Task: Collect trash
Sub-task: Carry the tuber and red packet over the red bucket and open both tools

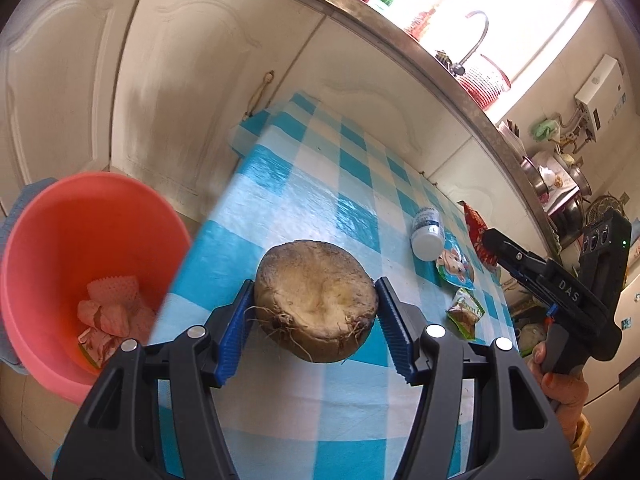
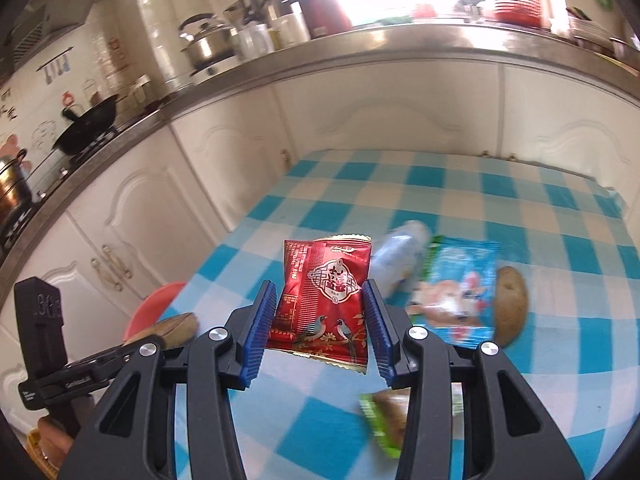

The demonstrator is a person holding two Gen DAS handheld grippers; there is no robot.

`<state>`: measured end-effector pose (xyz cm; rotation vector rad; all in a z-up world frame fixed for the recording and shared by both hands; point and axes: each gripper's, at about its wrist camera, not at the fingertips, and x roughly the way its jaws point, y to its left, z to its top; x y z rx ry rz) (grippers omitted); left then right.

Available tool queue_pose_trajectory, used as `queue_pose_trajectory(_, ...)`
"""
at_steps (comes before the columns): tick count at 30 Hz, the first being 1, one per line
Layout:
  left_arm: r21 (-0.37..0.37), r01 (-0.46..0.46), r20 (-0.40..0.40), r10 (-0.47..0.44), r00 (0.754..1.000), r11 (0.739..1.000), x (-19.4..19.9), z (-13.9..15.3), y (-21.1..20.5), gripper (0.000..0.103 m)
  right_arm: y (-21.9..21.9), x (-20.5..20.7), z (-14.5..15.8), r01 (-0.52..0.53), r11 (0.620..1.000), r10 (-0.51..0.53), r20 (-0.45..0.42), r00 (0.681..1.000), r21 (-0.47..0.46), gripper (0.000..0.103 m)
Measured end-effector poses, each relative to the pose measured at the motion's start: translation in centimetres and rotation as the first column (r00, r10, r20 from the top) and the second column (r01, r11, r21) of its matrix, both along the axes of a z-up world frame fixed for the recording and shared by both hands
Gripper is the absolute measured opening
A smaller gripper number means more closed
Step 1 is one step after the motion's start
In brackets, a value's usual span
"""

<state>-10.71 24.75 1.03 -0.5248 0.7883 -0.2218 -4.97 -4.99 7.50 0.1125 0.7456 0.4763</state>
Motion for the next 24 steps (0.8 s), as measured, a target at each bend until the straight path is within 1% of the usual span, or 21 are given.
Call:
queue_pose_trajectory(5, 0.014, -0.091, 0.019, 0.091, 0.996, 0.996, -1.3, 1.0, 3.5, 0.061, 5.3, -0.4, -0.4, -0.143, 0.988, 0.146, -0.048, 0.988, 0.052, 0.046)
queue_pose_trajectory(8, 0.023, -0.161, 0.023, 0.161, 0.987, 0.987, -2.2, 1.3, 6.1, 0.061, 8.8, -0.6, -0.5, -0.234, 0.969, 0.239, -0.069, 0.968, 0.079, 0.046)
queue_pose_trajectory(10, 0.030, -0.203, 0.017, 0.203, 0.979, 0.979, -2.6, 1.2, 7.7, 0.061, 11.2, -1.0, -0.4, -0.285, 0.956, 0.290, -0.068, 0.955, 0.073, 0.046)
queue_pose_trajectory(12, 0.035, -0.249, 0.002, 0.249, 0.968, 0.968, -3.1, 0.8, 9.4, 0.061, 13.3, -1.3, -0.5, -0.326, 0.943, 0.331, -0.072, 0.941, 0.070, 0.046)
queue_pose_trajectory(15, 0.041, -0.295, -0.020, 0.296, 0.955, 0.955, -3.5, 0.1, 11.1, 0.061, 16.1, -1.4, -0.7, -0.374, 0.924, 0.381, -0.087, 0.921, 0.080, 0.046)
queue_pose_trajectory(19, 0.051, -0.316, -0.050, 0.318, 0.947, 0.948, -3.5, -1.0, 12.2, 0.061, 19.4, -1.6, -1.2, -0.425, 0.902, 0.431, -0.109, 0.896, 0.078, 0.046)
queue_pose_trajectory(22, 0.060, -0.313, -0.073, 0.317, 0.946, 0.948, -3.2, -2.0, 12.5, 0.061, 21.1, -1.5, -1.9, -0.447, 0.890, 0.455, -0.133, 0.881, 0.086, 0.047)
queue_pose_trajectory(24, 0.069, -0.311, -0.090, 0.316, 0.944, 0.948, -2.8, -2.7, 12.5, 0.061, 22.0, -1.5, -2.3, -0.458, 0.884, 0.467, -0.147, 0.872, 0.091, 0.049)
